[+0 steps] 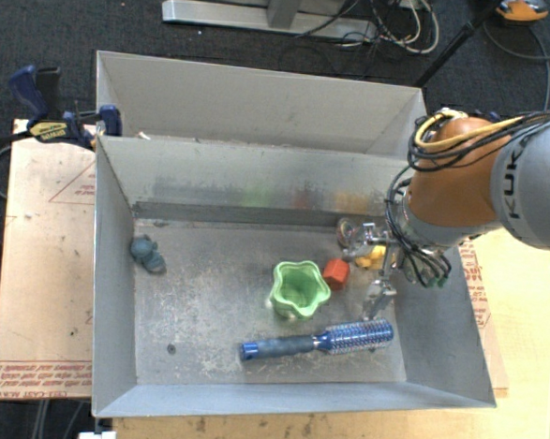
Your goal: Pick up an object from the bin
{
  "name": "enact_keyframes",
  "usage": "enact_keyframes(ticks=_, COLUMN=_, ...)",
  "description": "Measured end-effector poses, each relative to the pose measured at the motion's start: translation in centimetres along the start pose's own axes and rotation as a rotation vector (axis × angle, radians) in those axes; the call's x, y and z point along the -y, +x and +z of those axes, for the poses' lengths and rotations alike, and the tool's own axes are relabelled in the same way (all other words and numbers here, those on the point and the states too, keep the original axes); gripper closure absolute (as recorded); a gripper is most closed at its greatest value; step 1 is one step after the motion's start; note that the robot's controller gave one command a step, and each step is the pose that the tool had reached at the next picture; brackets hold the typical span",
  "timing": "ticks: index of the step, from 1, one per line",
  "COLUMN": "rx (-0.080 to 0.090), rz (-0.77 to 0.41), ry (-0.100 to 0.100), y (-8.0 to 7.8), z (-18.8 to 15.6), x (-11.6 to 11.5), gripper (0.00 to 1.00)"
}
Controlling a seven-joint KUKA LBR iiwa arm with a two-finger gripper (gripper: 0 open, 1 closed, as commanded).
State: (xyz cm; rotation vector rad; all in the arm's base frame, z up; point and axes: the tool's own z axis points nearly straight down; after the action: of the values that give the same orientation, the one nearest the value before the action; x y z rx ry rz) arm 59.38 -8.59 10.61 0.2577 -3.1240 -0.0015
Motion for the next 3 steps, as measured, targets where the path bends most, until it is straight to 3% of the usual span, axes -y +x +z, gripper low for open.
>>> enact_keyframes(ticks=1, rx=0.025, rz=-0.170, ry=0.010, y=3.0, z=3.0, x=-3.5, gripper=0.00)
enact_keyframes(ticks=2, rx=0.014, rz=-0.234, ry=0.011, y=-0.4, z=3.0, x=-8.6, gripper=0.00)
enact_keyframes(ticks=3, rx=0.022, rz=-0.231, ry=0.007, y=-0.6, z=2.8, x=-8.7, gripper=1.00)
